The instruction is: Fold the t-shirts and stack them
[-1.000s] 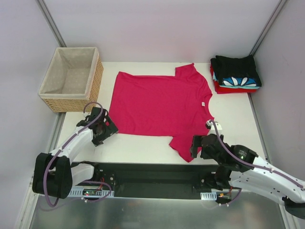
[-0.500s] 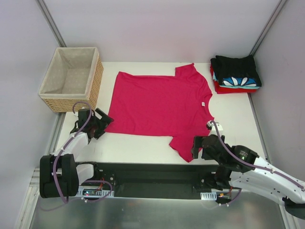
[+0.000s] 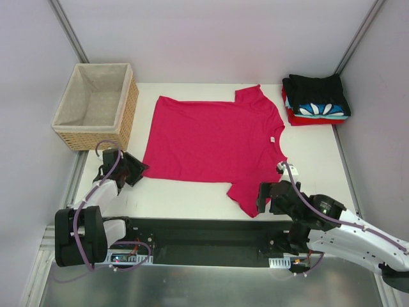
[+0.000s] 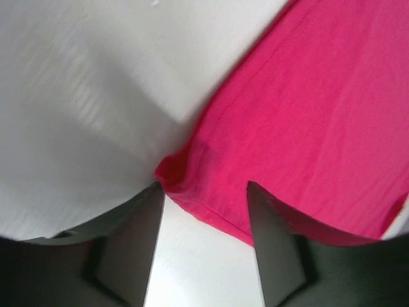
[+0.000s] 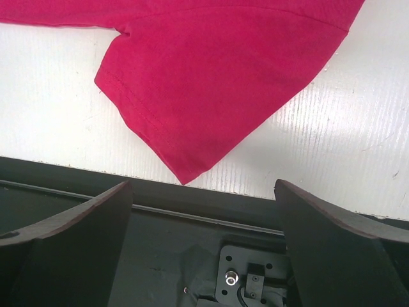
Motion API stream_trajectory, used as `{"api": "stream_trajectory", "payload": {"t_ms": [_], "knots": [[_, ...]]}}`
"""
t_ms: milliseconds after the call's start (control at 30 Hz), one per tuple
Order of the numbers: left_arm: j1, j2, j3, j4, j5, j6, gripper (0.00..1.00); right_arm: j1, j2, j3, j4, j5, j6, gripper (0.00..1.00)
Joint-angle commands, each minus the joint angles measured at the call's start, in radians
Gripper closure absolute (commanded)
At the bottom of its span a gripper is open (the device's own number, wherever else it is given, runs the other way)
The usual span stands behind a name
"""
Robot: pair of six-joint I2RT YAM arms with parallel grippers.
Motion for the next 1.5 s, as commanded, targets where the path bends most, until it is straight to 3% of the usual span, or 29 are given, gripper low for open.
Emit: {"api": "stream_trajectory", "payload": {"t_ms": [0, 33, 67, 400, 767, 1467], "knots": [[0.025, -0.027, -0.051, -0.168, -0.019, 0.016, 0.63, 0.008, 0.013, 0.006, -0.005, 0.013, 0.027, 0.04], [0.027, -0.032, -0.050, -0.179, -0.018, 0.017, 0.78, 0.010, 0.016, 0.006, -0.005, 0.013, 0.024, 0.03], [0.028, -0.035, -0.050, -0.184, -0.019, 0.020, 0.84, 0.011, 0.019, 0.009, -0.004, 0.013, 0.024, 0.03], [0.033, -0.026, -0.016, -0.196, -0.033, 0.036, 0.98, 0.027, 0.045, -0.018, 0.007, -0.001, 0.051, 0.04], [0.045, -0.049, -0.016, -0.188, -0.035, 0.045, 1.00, 0.028, -0.058, -0.225, 0.228, -0.150, 0.143, 0.04], [0.051, -0.066, -0.025, -0.184, -0.019, 0.046, 1.00, 0.048, 0.062, -0.327, 0.344, -0.168, 0.248, 0.32]]}}
